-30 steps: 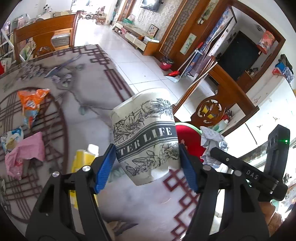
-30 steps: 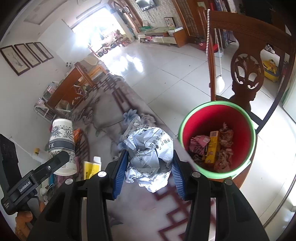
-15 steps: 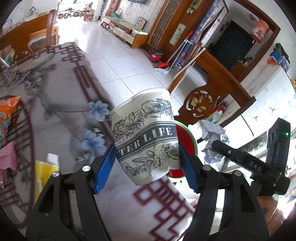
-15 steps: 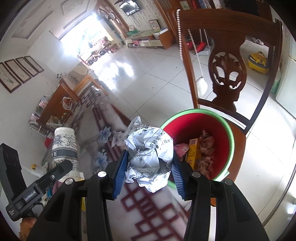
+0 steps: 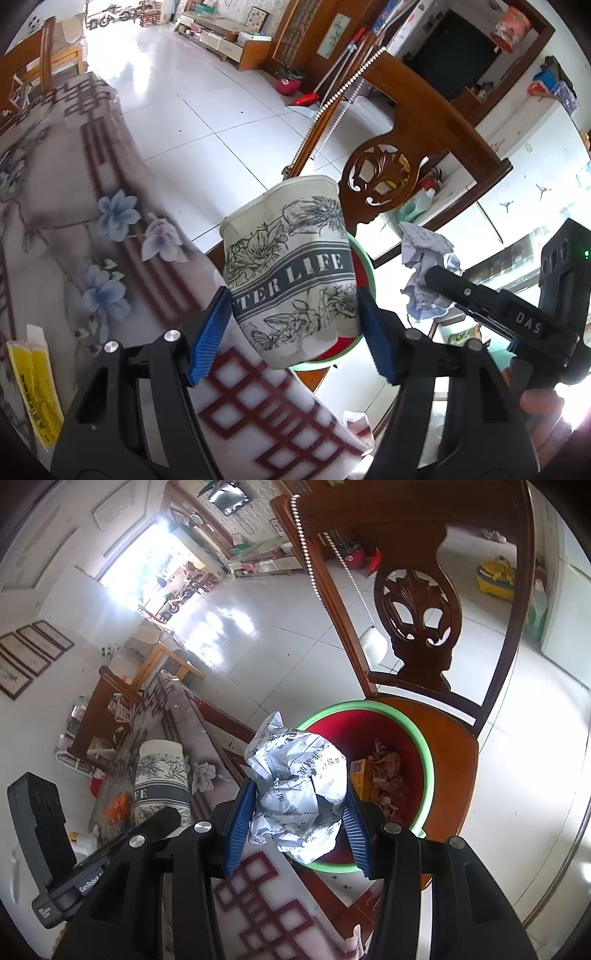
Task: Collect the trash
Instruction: 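Open both tools over the red bin to drop the cup and paper, then move both open tools back to the trash on the rug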
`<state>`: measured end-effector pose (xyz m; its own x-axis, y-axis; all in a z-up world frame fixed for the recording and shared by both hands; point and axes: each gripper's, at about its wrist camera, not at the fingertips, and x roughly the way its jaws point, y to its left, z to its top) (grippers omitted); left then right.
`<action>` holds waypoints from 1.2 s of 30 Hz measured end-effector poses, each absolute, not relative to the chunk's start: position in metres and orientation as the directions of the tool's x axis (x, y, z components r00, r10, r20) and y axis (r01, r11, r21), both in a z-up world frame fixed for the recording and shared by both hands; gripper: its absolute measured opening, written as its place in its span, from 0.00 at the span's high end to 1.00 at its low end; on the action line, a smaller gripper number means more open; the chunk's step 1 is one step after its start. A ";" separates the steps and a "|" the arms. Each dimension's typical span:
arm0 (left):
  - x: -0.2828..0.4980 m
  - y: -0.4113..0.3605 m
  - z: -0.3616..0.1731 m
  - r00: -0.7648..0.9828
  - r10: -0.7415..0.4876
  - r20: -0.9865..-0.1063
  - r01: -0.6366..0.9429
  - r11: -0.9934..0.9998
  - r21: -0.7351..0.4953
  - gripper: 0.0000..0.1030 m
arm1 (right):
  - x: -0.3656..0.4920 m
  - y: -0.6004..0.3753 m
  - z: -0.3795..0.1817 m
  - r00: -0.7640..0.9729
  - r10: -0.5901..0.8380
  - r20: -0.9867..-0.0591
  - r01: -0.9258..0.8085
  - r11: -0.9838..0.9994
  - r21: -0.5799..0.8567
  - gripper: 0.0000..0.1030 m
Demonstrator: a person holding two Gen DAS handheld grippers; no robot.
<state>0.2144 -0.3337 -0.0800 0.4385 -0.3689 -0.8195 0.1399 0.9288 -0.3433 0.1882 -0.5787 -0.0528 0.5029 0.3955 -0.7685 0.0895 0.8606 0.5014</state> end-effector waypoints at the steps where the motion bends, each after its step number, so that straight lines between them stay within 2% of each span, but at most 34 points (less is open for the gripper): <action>1: 0.216 -0.337 -0.080 0.436 -0.369 -0.821 0.144 0.929 -0.341 0.37 | 0.190 -0.581 -0.054 0.502 0.397 -0.768 0.093 0.858 0.505 0.55; 4: 0.222 -0.344 -0.080 0.432 -0.371 -0.822 0.160 0.929 -0.335 0.36 | 0.194 -0.585 -0.053 0.507 0.396 -0.766 0.096 0.857 0.506 0.52; 6: 0.227 -0.349 -0.083 0.412 -0.376 -0.830 0.166 0.926 -0.338 0.33 | 0.195 -0.587 -0.051 0.520 0.386 -0.762 0.103 0.857 0.504 0.40; 7: 0.229 -0.350 -0.084 0.405 -0.374 -0.834 0.162 0.927 -0.337 0.26 | 0.196 -0.588 -0.051 0.527 0.377 -0.761 0.109 0.858 0.501 0.34; 8: 0.230 -0.349 -0.086 0.405 -0.373 -0.835 0.153 0.928 -0.340 0.23 | 0.197 -0.590 -0.050 0.532 0.377 -0.758 0.116 0.855 0.506 0.27; 18: 0.221 -0.323 -0.082 0.432 -0.375 -0.820 0.105 0.924 -0.367 0.22 | 0.200 -0.581 -0.054 0.517 0.392 -0.761 0.125 0.845 0.521 0.27; 23: 0.205 -0.285 -0.074 0.478 -0.329 -0.814 0.052 0.936 -0.347 0.20 | 0.200 -0.558 -0.052 0.503 0.406 -0.763 0.097 0.851 0.516 0.27; 29: 0.175 -0.195 -0.075 0.536 -0.187 -0.823 -0.112 0.951 -0.289 0.17 | 0.196 -0.509 -0.053 0.471 0.433 -0.769 0.038 0.861 0.508 0.27; 36: 0.136 -0.043 -0.068 0.529 0.072 -0.846 -0.293 0.951 -0.102 0.17 | 0.180 -0.426 -0.055 0.390 0.485 -0.783 -0.074 0.864 0.498 0.27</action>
